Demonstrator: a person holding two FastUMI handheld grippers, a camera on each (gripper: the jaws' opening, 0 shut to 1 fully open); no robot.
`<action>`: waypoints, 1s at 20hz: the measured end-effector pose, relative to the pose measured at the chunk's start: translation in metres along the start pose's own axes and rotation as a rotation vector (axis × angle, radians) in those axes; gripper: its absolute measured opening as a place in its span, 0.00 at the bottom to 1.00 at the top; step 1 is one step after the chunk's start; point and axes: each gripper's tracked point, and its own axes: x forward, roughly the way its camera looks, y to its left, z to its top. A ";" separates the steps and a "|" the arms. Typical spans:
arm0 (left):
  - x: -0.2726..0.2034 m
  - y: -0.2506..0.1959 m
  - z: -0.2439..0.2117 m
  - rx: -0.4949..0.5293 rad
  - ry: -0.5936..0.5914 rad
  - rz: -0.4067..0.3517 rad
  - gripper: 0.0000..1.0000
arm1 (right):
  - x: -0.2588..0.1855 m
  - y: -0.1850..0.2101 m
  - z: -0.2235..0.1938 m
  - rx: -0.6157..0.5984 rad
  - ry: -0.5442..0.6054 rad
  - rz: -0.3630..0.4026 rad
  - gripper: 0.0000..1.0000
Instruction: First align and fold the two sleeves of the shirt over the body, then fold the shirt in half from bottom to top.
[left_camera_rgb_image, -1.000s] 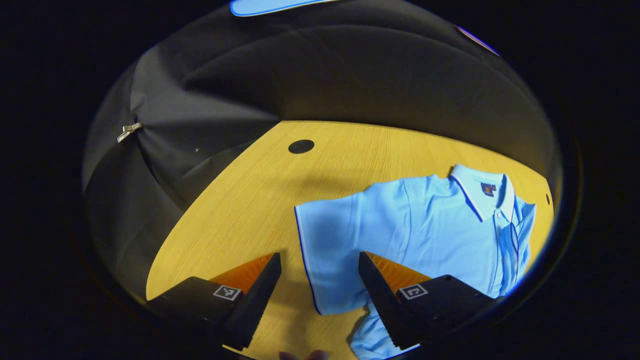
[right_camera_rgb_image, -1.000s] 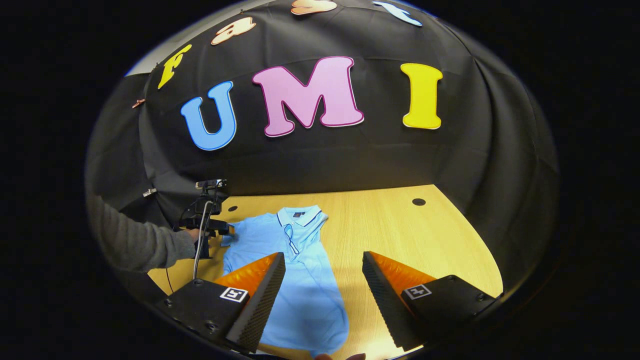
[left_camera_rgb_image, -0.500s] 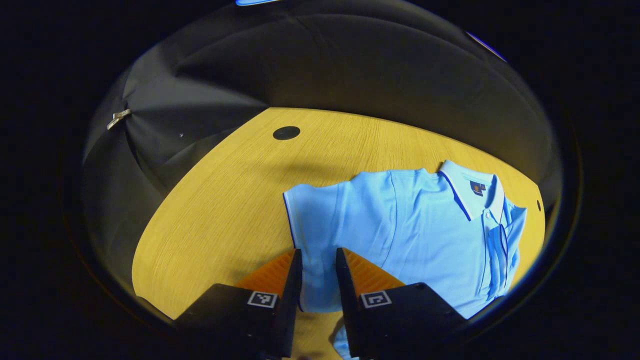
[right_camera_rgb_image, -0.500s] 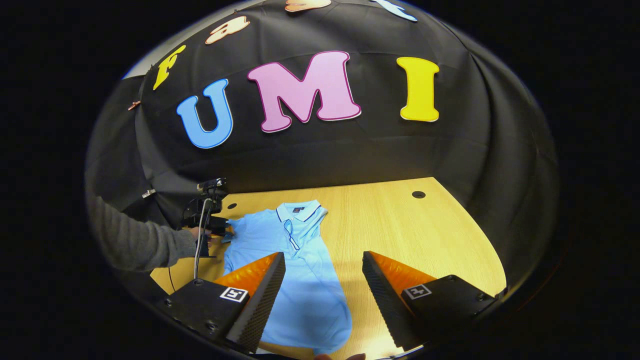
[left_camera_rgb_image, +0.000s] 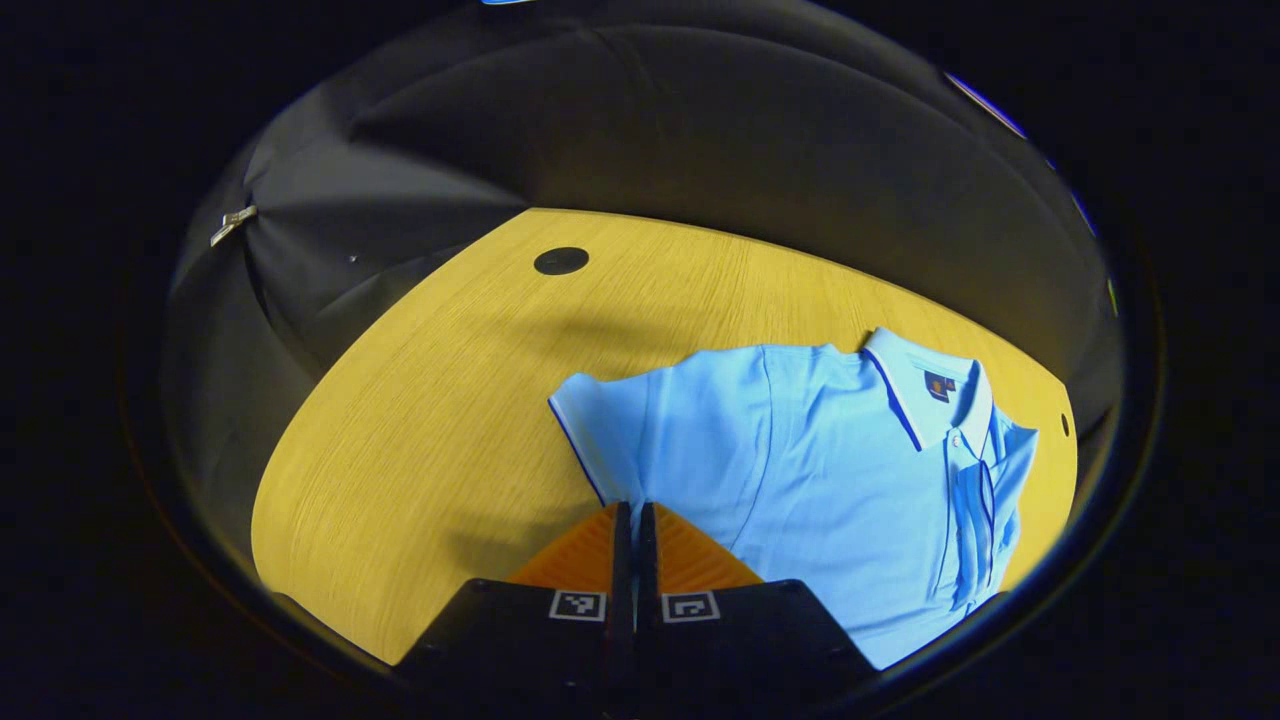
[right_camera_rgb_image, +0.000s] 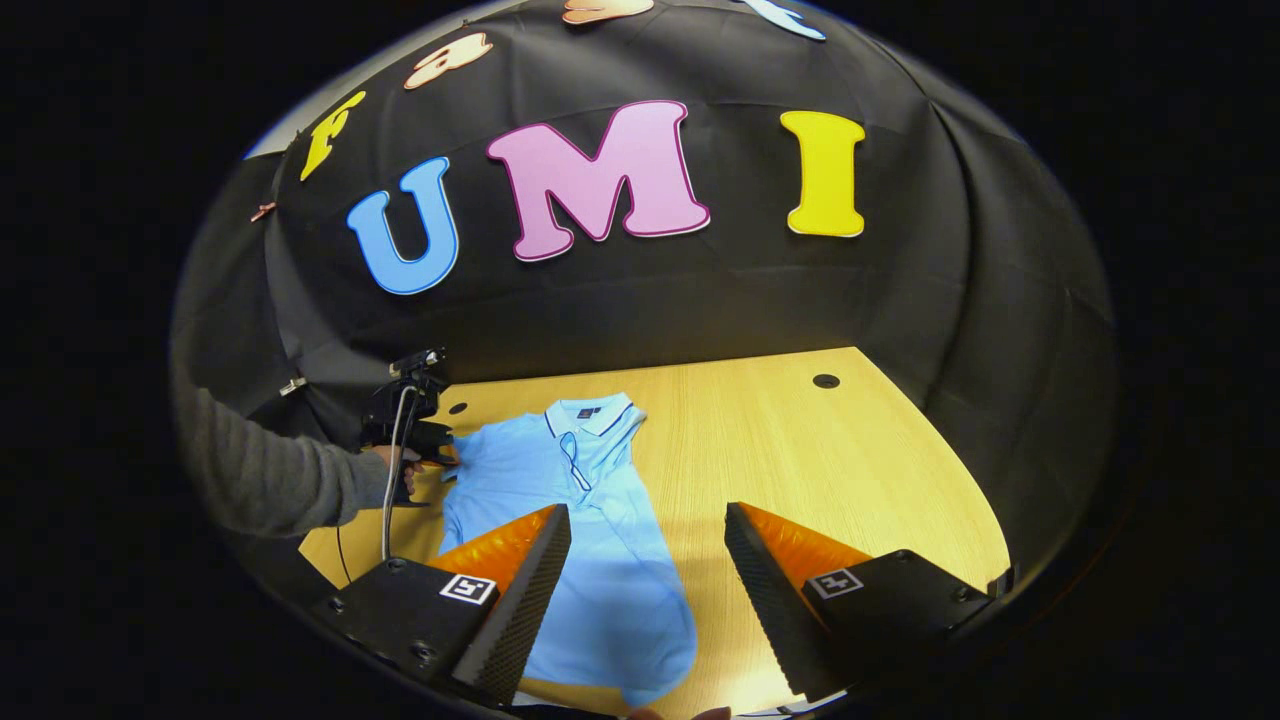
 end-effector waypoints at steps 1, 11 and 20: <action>-0.001 -0.001 0.000 -0.003 -0.001 -0.009 0.06 | -0.001 -0.001 -0.001 0.001 0.001 -0.002 0.97; -0.058 -0.075 0.047 -0.036 -0.215 -0.260 0.06 | -0.003 -0.017 -0.006 0.034 0.003 -0.010 0.97; -0.108 -0.191 -0.007 0.261 -0.225 -0.453 0.06 | -0.011 -0.036 -0.012 0.057 0.009 -0.031 0.97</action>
